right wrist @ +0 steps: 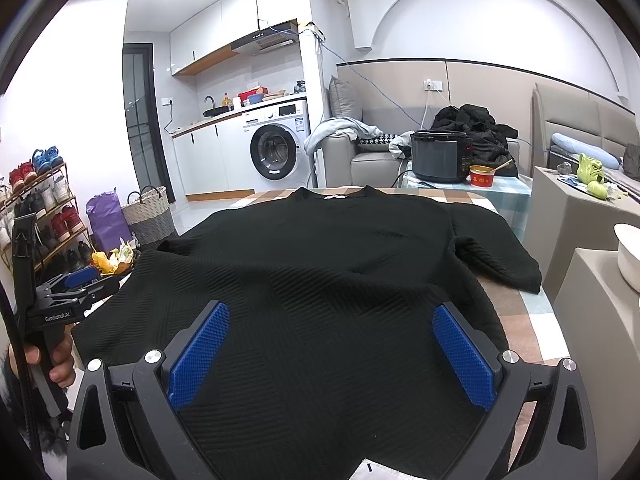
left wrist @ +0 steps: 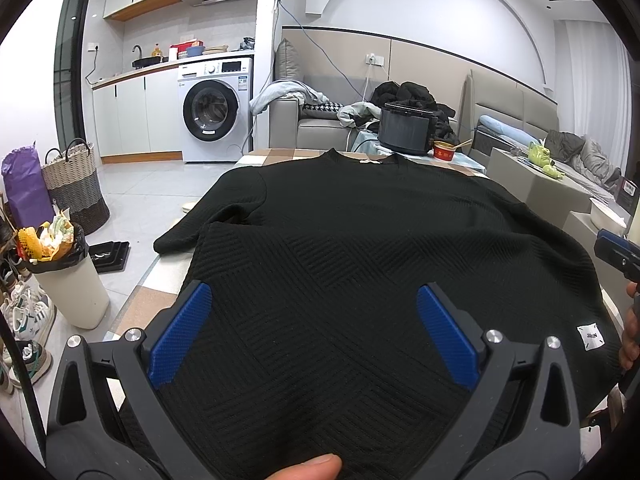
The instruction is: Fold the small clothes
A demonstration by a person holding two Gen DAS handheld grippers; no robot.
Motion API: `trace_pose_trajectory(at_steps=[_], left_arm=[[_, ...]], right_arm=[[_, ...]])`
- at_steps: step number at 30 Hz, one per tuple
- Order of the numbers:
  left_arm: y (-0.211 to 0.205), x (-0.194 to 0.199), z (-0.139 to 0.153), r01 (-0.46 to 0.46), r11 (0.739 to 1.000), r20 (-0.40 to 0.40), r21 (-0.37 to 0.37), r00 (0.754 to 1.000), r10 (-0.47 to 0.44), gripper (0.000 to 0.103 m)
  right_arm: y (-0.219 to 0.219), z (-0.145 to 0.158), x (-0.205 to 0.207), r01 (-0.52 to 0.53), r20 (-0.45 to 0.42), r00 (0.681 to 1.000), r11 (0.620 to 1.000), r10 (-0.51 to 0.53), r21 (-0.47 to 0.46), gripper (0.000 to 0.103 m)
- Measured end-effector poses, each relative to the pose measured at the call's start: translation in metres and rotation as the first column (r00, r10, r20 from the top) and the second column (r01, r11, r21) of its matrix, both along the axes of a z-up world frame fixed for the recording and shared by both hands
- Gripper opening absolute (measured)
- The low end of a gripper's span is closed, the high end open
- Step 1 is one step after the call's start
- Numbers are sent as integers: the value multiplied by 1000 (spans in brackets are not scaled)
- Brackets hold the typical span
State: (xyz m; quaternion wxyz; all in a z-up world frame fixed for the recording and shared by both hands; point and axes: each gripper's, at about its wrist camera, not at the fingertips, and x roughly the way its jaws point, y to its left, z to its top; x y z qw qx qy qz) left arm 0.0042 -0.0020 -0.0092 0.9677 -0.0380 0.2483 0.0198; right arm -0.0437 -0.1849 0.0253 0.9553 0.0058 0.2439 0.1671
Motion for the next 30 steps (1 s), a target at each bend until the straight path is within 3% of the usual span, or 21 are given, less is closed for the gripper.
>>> trace_pose_trajectory(at_steps=[30], left_arm=[[0,1,-1,0,1000,-4,-2,1000,0,102]], right_arm=[[-5,1,7,36,-26,999,999,-36,-2,103]])
